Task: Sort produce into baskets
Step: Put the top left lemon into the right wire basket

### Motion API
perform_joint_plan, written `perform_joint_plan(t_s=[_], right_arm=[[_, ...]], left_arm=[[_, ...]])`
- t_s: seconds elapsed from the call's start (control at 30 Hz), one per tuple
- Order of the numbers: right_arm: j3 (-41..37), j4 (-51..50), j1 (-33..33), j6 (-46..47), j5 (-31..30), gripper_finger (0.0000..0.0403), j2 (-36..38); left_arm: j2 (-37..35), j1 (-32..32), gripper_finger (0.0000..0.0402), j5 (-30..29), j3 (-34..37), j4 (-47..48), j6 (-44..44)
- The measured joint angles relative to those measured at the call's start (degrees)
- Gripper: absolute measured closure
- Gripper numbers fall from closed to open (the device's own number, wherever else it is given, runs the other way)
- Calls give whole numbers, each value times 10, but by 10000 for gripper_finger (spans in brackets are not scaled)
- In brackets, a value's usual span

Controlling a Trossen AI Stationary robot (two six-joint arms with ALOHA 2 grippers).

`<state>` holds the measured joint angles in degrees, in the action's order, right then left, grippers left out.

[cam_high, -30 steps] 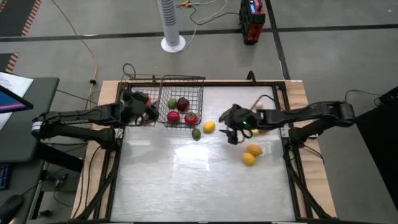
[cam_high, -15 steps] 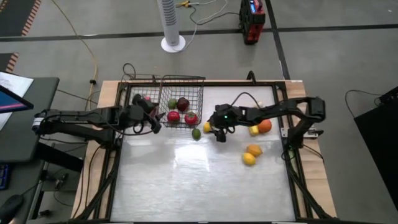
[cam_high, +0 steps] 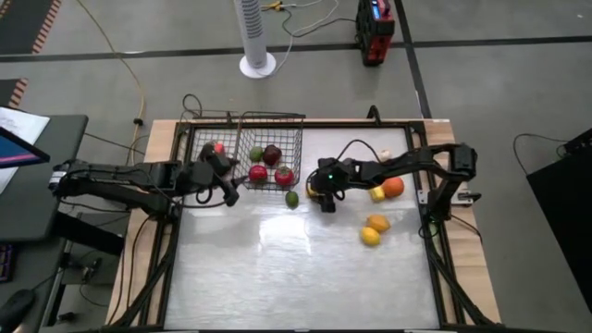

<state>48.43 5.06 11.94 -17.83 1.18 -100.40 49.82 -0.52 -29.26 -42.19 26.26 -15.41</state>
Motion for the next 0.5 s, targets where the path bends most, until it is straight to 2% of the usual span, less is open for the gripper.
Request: perform_joint_plan(t_s=[0.23,0.37,0.5], right_arm=[[-3,-26,-3,-2,-5,167,60],[-2,-47,-12,12,-5,169,105],[-2,-54,-34,42,-4,169,161]], left_arm=[[0,-14,154,50,0,-16,17],[13,-33,154,65,0,-66,23],[56,-58,154,61,0,-129,39]])
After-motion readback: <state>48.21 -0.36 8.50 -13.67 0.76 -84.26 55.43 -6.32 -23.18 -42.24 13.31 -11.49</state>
